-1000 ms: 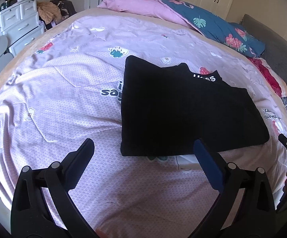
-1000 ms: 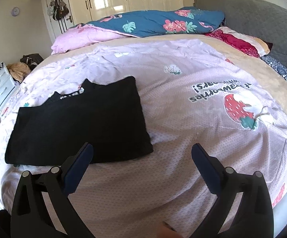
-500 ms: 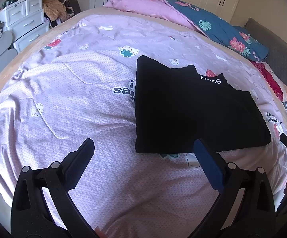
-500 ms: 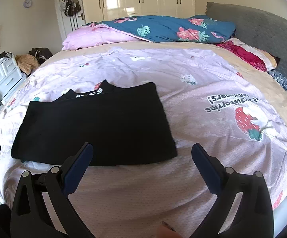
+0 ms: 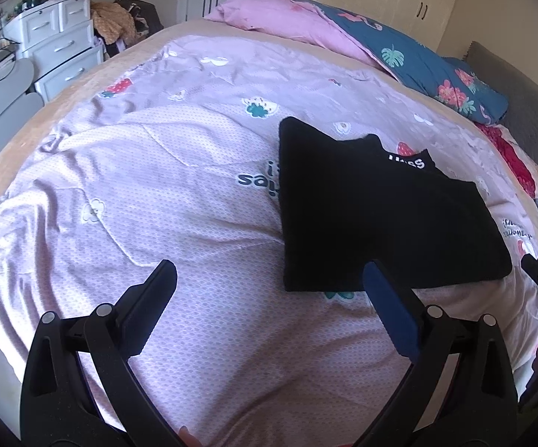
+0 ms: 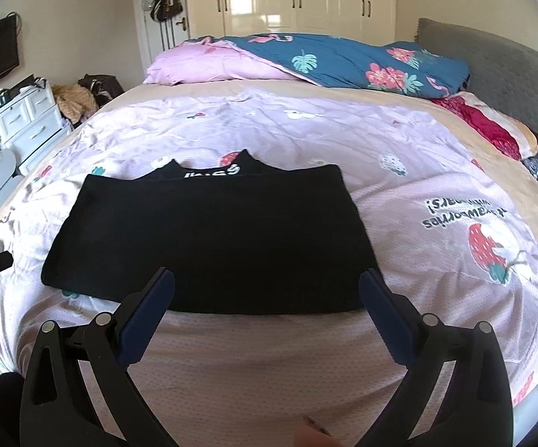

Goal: Fold small clothes

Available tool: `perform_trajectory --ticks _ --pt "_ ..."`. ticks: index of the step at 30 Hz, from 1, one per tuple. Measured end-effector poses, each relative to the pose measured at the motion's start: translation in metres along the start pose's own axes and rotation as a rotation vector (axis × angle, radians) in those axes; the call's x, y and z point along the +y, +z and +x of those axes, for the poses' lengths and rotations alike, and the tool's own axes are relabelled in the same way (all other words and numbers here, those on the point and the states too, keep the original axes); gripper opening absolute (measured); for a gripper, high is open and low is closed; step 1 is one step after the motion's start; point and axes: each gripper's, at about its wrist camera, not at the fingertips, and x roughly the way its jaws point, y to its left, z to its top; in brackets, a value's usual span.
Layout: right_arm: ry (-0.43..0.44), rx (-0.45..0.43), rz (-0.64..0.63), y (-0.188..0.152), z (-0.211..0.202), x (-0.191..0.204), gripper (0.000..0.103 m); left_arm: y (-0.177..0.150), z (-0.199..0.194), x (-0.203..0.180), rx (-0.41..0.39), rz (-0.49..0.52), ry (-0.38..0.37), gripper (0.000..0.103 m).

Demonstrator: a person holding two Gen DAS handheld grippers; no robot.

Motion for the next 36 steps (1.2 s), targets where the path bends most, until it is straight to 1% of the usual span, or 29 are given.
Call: perform_trajectory --ticks 10,23,32,36 --pt "0.059 0.001 -0.067 0.004 0.003 0.042 0.099 0.005 -0.006 0.018 -0.026 -0.035 0.014 0.094" --pt "0.151 0.003 -0.173 0.005 0.005 0.107 0.099 0.012 -0.002 0.037 -0.04 -0.079 0.044 0.094" --pt "0.195 0.027 -0.244 -0.001 0.012 0.144 0.099 0.027 0.009 0.033 -0.05 -0.072 0.043 0.094" --pt "0.199 0.04 -0.274 -0.006 0.018 0.156 0.099 0.035 0.019 0.029 -0.048 -0.061 0.044 0.094"
